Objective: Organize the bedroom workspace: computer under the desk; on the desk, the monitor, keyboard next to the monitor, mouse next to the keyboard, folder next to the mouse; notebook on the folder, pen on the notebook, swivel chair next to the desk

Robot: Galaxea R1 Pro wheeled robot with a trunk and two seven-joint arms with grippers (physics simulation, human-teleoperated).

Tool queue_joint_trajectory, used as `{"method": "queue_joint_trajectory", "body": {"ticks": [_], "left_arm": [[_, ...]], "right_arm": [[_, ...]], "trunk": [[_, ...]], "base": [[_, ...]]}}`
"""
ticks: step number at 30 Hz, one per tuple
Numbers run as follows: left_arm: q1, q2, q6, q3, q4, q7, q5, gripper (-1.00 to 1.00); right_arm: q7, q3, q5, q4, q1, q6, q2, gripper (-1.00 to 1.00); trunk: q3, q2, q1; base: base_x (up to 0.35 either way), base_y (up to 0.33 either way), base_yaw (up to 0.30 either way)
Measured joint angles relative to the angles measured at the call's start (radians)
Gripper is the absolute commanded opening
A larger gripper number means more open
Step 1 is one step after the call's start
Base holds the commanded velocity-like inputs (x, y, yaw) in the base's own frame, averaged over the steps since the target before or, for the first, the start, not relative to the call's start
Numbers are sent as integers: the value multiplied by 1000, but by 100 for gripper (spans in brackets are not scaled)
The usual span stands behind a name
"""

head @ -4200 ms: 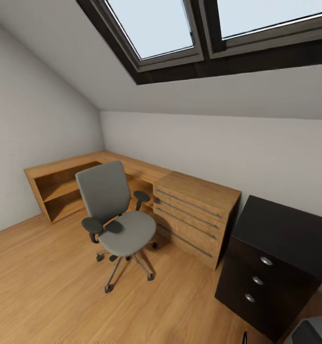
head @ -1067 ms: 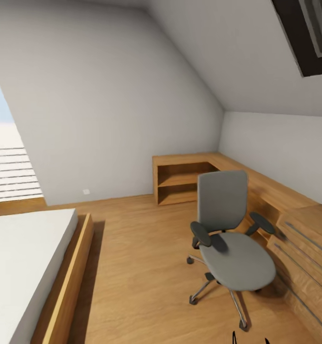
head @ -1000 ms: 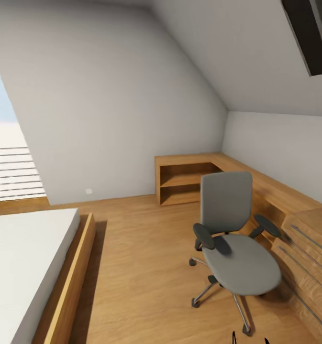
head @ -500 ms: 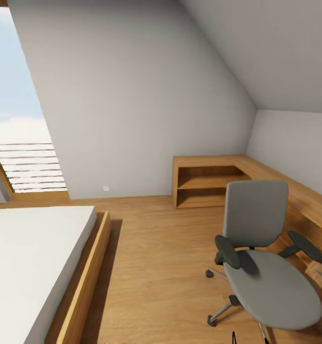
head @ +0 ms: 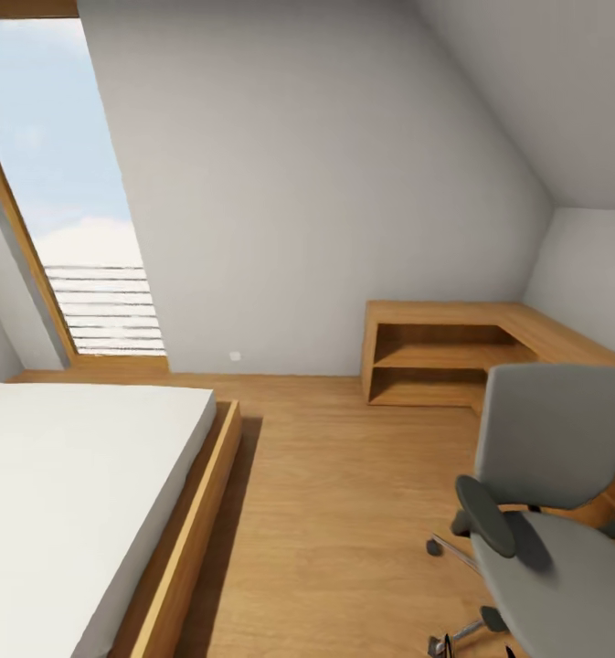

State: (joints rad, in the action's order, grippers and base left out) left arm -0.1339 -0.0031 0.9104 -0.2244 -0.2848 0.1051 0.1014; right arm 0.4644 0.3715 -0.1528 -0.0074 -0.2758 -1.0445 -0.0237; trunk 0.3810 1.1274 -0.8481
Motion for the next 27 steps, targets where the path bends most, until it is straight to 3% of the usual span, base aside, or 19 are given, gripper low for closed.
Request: {"method": "queue_joint_trajectory", "body": {"ticks": [5,14,27], "left_arm": [[0,0,0,0,0,0,0,100],[1,0,-1,0,0,0,0,100],[1,0,-1,0,0,0,0,100]], "right_arm": [[-1,0,0,0,0,0,-2,100],[-4,0,-1,0,0,0,-2,100],[-22,0,-1,0,0,0,-4,100]], "trunk": [[2,0,0],[3,0,0],[-10,0,0]], "base": [[315,0,207],[324,0,35],[324,0,-114]]}}
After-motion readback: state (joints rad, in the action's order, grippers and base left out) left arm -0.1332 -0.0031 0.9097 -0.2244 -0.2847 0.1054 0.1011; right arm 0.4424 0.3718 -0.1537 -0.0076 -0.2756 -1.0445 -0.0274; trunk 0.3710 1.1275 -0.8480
